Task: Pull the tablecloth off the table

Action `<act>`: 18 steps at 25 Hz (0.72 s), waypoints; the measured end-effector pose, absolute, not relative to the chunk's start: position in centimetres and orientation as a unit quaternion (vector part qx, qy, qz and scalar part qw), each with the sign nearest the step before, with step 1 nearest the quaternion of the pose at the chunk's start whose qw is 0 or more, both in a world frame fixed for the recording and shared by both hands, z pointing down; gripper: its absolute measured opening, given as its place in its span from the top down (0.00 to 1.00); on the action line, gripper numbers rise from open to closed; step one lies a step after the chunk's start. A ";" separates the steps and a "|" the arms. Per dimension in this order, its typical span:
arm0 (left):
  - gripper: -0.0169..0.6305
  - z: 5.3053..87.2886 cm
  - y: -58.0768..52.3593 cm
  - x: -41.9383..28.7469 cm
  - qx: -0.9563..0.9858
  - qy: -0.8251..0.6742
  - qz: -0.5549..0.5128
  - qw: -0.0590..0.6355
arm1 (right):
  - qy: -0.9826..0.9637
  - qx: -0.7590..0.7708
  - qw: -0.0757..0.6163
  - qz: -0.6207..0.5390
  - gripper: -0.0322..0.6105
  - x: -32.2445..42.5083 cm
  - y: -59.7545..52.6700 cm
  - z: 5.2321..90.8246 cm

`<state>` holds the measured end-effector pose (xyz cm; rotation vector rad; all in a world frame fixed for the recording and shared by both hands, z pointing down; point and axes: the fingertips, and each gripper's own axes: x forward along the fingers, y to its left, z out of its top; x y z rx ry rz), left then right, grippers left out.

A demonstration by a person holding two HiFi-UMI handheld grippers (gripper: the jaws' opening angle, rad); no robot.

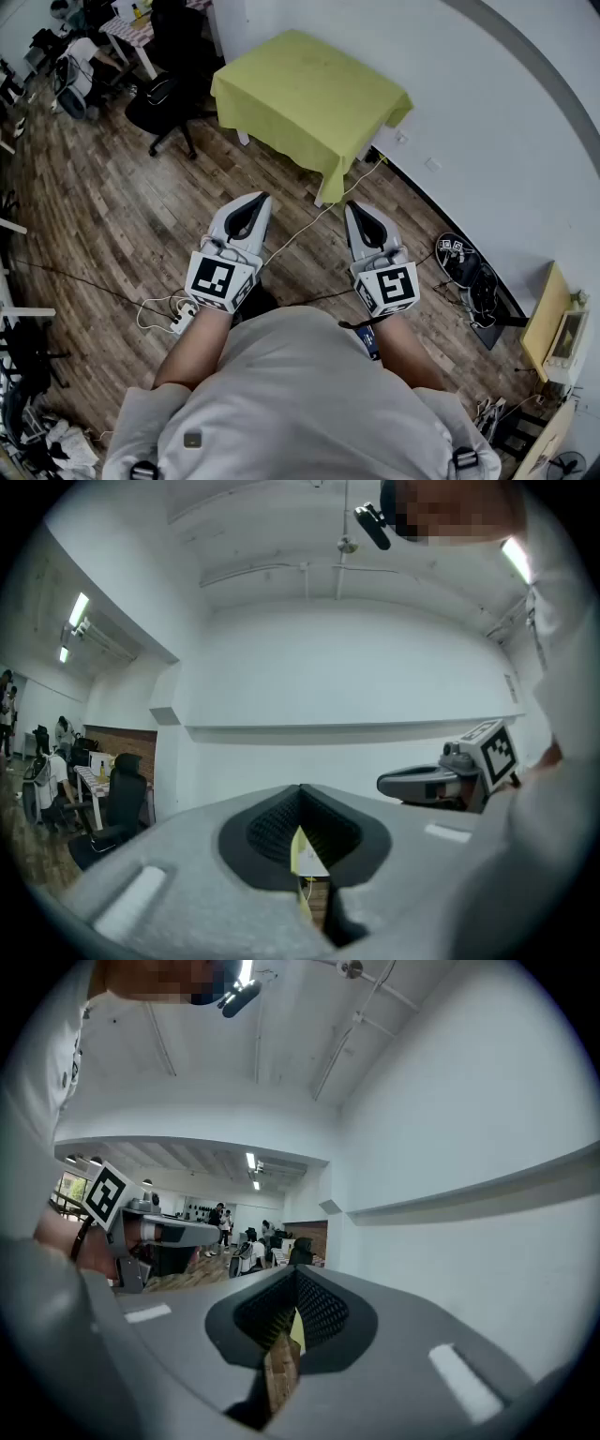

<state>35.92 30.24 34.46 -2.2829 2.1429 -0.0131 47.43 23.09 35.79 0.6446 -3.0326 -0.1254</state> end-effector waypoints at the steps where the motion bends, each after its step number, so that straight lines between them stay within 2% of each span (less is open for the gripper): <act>1: 0.97 34.5 29.9 35.8 -0.728 0.685 -0.002 0.005 | -0.977 0.206 0.020 -0.041 0.93 47.2 22.8 35.8; 10: 0.97 35.3 27.9 31.3 -0.728 0.686 0.004 0.000 | -0.976 0.206 0.028 -0.060 0.93 43.0 21.2 36.1; 18: 0.97 36.2 26.1 22.5 -0.732 0.681 0.009 -0.019 | -0.977 0.201 0.035 -0.062 0.93 33.5 19.2 36.2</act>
